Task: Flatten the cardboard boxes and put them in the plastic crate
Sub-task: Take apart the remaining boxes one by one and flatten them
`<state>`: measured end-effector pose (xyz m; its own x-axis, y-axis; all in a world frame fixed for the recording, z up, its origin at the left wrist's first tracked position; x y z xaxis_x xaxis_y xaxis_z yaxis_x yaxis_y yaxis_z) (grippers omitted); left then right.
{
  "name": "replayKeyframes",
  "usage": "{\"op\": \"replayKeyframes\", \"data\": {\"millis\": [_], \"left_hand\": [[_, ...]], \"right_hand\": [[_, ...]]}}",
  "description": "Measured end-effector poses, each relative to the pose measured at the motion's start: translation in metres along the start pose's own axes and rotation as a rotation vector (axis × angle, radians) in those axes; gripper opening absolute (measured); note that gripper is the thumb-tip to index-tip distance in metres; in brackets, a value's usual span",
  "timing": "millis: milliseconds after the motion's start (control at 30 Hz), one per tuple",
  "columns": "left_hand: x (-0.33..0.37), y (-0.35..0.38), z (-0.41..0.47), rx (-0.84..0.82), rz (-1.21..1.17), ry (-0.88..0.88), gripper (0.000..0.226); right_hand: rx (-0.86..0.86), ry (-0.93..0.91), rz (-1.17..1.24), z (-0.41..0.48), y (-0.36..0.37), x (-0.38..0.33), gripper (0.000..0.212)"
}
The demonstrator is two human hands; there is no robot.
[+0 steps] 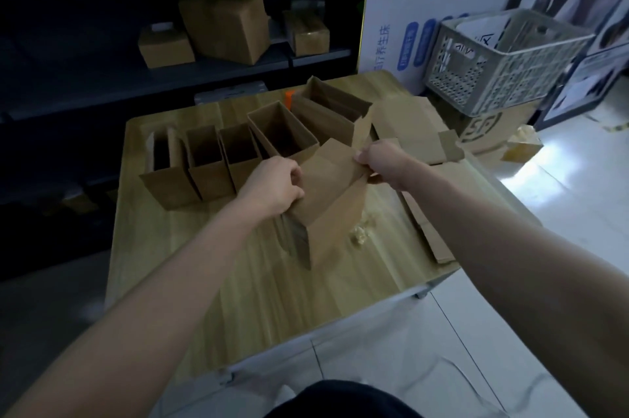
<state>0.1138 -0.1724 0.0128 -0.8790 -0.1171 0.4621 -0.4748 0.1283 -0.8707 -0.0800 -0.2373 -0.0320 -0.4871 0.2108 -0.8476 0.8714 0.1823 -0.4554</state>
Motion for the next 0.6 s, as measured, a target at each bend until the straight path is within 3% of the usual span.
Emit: {"op": "replayKeyframes", "data": {"millis": [167, 600], "left_hand": [[0.009, 0.022, 0.014, 0.058, 0.048, -0.066, 0.033], [-0.01, 0.035, 0.039, 0.015, 0.044, -0.136, 0.022]], "right_hand": [[0.065, 0.047, 0.107, 0.004, -0.007, 0.017, 0.008], [0.234, 0.074, 0.11, 0.01, -0.002, 0.03, 0.027]]}}
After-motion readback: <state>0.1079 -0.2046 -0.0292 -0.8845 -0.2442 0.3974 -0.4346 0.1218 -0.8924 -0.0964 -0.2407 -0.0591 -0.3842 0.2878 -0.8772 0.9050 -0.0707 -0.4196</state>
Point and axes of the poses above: each hand's wrist, its own z-axis towards the middle knuckle, its own y-axis out of the palm, x = y × z, the point moved 7 cm from there along z, towards the middle knuckle, and after that the axes turned 10 degrees about -y, right-handed, at the moved point
